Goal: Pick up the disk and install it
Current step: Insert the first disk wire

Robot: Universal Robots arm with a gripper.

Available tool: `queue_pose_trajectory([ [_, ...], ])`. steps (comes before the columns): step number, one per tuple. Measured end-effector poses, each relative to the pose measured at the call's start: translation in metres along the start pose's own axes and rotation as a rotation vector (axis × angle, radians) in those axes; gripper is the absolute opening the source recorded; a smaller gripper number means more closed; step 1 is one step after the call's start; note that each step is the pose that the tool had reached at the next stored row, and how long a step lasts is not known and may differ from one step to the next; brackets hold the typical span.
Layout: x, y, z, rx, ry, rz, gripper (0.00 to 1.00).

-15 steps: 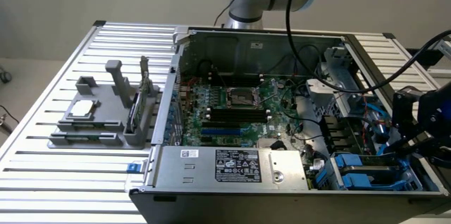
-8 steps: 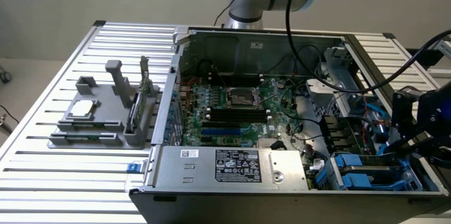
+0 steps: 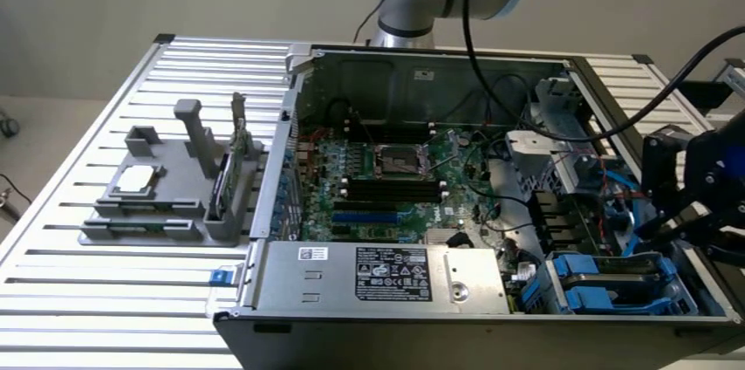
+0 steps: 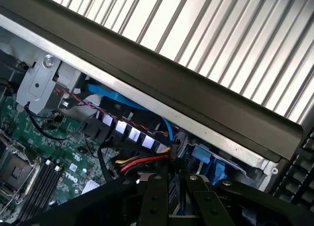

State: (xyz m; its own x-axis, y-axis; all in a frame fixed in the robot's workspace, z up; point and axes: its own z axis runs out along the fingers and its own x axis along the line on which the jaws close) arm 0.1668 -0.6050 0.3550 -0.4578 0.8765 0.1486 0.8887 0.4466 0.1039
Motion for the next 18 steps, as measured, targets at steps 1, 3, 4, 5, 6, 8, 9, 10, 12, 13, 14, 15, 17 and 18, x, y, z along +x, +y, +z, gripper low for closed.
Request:
queue_pose_trajectory([
  [1, 0.0010, -0.0004, -0.0017, -0.0004, -0.0001, 0.001, 0.18],
  [3, 0.0016, -0.0014, -0.0019, -0.0015, -0.0005, 0.007, 0.18],
  [4, 0.0017, -0.0016, -0.0020, -0.0023, -0.0013, 0.013, 0.18],
  [5, 0.0019, -0.0018, -0.0022, -0.0032, -0.0023, 0.020, 0.18],
  [6, 0.0020, -0.0020, -0.0020, -0.0040, -0.0028, 0.027, 0.18],
  [8, 0.0021, -0.0025, -0.0014, -0.0021, -0.0038, 0.040, 0.18],
  [9, 0.0021, -0.0027, -0.0009, 0.0007, -0.0040, 0.046, 0.18],
  [10, 0.0022, -0.0029, -0.0005, 0.0047, -0.0033, 0.053, 0.18],
  [12, 0.0021, -0.0032, 0.0004, 0.0145, -0.0005, 0.068, 0.18],
  [13, 0.0021, -0.0033, 0.0010, 0.0205, 0.0015, 0.076, 0.18],
  [14, 0.0020, -0.0034, 0.0014, 0.0272, 0.0039, 0.083, 0.18],
  [15, 0.0020, -0.0035, 0.0017, 0.0356, 0.0075, 0.090, 0.18],
  [17, 0.0020, -0.0035, 0.0023, 0.0567, 0.0165, 0.104, 0.18],
  [18, 0.0020, -0.0035, 0.0025, 0.0666, 0.0206, 0.110, 0.18],
])
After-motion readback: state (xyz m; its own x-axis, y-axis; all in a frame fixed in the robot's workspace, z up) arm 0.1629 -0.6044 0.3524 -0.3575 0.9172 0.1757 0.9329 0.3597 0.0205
